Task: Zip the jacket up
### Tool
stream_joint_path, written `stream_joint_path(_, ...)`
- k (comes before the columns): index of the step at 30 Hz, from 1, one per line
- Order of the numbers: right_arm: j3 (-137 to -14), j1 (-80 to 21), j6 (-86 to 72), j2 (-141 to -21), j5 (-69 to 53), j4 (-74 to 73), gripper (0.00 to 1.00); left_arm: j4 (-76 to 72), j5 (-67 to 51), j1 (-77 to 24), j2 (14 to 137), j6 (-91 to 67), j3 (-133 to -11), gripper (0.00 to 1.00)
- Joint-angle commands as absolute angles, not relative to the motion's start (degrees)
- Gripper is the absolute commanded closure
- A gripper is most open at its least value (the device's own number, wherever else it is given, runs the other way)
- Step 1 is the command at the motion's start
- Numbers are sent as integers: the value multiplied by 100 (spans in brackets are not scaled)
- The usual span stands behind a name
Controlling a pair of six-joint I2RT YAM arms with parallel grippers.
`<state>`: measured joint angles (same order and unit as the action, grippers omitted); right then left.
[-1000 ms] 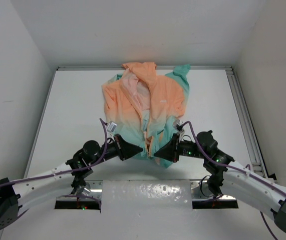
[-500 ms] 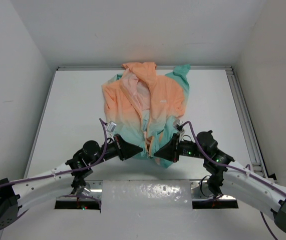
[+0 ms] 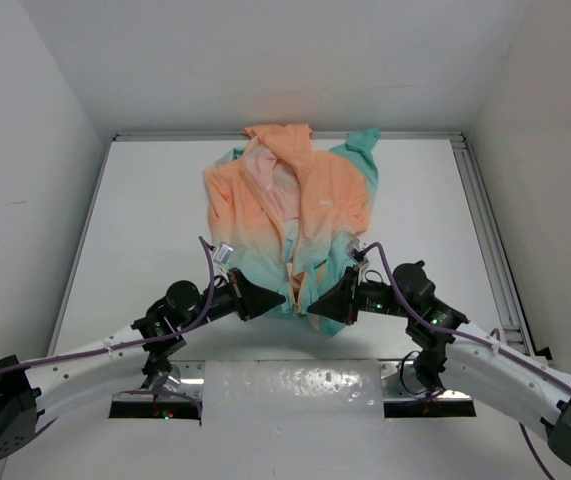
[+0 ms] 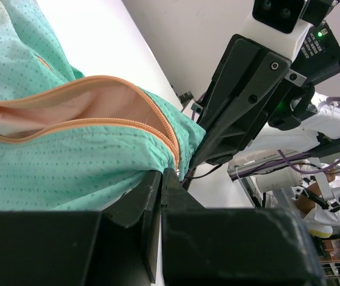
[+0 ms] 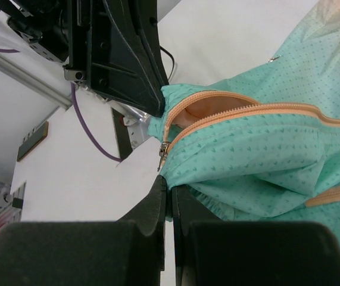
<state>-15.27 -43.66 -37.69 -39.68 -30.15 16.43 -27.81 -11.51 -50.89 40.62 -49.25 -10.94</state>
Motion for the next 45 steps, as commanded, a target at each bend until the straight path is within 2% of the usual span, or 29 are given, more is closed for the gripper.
stream_joint_path(1,-1793,-4395,-3709,-3867,-3067,1881,100,-3094,-1116,-5071,4052,-4948,-1090,100)
stream_joint_path(45,-1846,-4395,-3718,-3981,-2980,1960,100,-3401,-1380,-5071,4043,-5062,-923,100)
